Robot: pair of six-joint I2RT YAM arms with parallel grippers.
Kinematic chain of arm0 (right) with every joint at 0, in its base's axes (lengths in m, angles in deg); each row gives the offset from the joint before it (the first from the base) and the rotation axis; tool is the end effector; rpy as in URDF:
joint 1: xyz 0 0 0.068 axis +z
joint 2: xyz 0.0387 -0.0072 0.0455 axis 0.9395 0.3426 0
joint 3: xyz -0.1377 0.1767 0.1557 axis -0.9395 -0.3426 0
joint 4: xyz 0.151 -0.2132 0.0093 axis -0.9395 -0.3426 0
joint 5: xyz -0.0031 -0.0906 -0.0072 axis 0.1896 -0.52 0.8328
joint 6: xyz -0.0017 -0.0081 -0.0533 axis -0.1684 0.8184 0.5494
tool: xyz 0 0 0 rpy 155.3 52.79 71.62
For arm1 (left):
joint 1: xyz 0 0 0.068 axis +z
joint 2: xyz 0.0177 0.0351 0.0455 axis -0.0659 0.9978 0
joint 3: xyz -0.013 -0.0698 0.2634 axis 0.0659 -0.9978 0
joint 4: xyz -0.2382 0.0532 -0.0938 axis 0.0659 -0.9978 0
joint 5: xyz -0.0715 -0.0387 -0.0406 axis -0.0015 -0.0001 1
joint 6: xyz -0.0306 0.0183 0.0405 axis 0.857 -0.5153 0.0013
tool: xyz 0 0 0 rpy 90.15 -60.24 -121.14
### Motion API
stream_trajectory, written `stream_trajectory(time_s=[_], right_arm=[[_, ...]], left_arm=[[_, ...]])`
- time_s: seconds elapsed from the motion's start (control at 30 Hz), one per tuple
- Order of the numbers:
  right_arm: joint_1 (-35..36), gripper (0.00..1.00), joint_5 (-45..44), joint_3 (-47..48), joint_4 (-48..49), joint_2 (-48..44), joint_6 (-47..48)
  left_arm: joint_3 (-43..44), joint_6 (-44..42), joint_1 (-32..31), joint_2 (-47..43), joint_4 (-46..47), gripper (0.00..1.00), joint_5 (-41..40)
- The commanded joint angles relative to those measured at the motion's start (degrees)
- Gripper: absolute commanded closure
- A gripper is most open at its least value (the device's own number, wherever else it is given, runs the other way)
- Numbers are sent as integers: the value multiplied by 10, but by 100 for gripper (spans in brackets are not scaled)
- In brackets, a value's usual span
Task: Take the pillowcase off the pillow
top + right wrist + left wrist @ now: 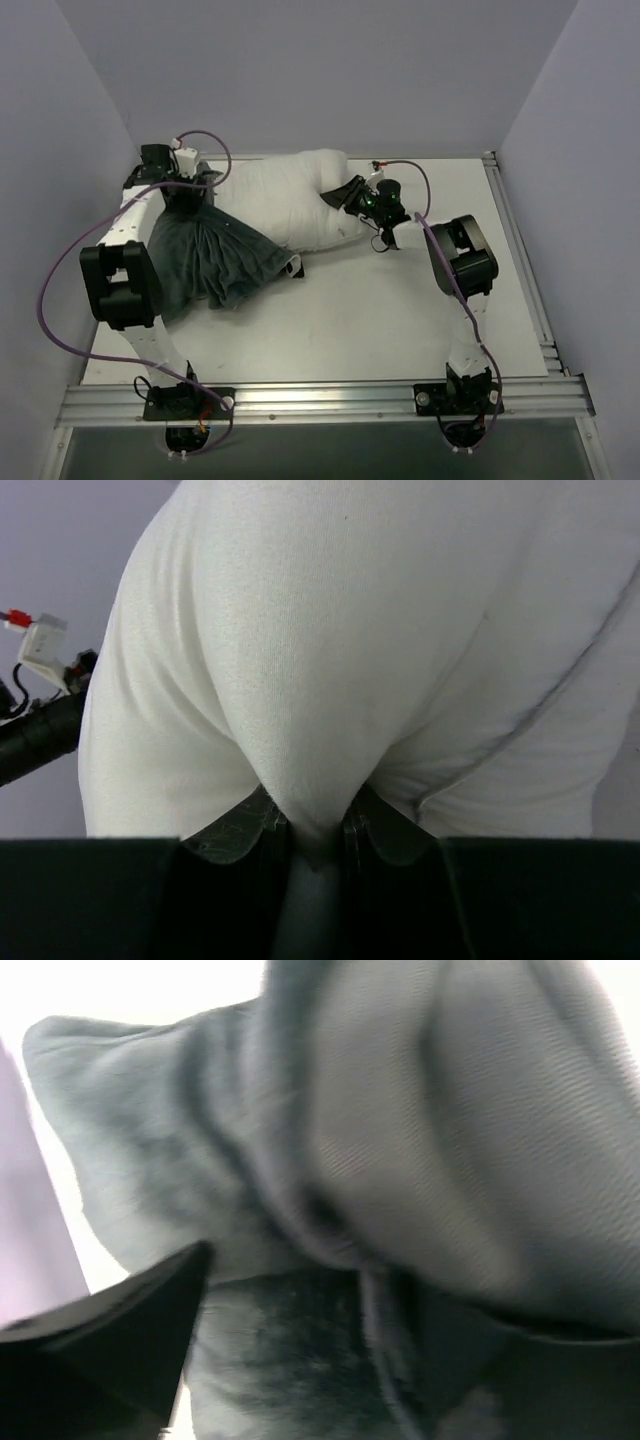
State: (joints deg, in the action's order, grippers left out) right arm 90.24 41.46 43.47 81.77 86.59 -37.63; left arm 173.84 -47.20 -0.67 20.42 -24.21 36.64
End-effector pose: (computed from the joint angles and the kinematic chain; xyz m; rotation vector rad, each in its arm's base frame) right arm 0.4209 0.1769 0.1792 0.0329 1.7143 1.5270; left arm 0.4156 0.0213 0.2608 0.3218 2.4376 0.1179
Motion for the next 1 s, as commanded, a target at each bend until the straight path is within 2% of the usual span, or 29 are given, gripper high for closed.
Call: stream_trajectory(time_s=[0.0, 0.17, 0.23, 0.3, 0.43, 0.53, 0.63, 0.73, 0.8, 0.87, 0.97], right_arm=[[22, 100, 47, -15, -131, -79, 55], [-15, 100, 42, -28, -207, -129, 107], [-23, 100, 52, -16, -243, -131, 135], [-25, 100, 54, 10, -293, -131, 157], [-26, 100, 45, 54, -369, -131, 209], [-25, 100, 42, 74, -400, -128, 223], [-26, 100, 34, 75, -411, -134, 224], [-27, 100, 28, 76, -418, -136, 224], [-25, 100, 29, 81, -427, -133, 225], [-25, 100, 28, 81, -432, -135, 226], [-27, 100, 24, 81, -433, -139, 225]], left_arm=[[44, 46, 44, -50, -116, 6, 193], [99, -24, 120, -97, -298, 6, 222], [81, -68, 146, -107, -350, 6, 215], [27, -111, 169, -125, -363, 6, 218], [-31, -210, 263, -191, -421, 6, 244], [-61, -307, 284, -227, -476, 6, 207], [-120, -373, 290, -272, -496, 6, 149], [-112, -415, 348, -307, -501, 6, 178], [-109, -452, 360, -306, -538, 6, 178], [-150, -490, 360, -302, -555, 6, 165], [-250, -503, 360, -321, -509, 6, 106]])
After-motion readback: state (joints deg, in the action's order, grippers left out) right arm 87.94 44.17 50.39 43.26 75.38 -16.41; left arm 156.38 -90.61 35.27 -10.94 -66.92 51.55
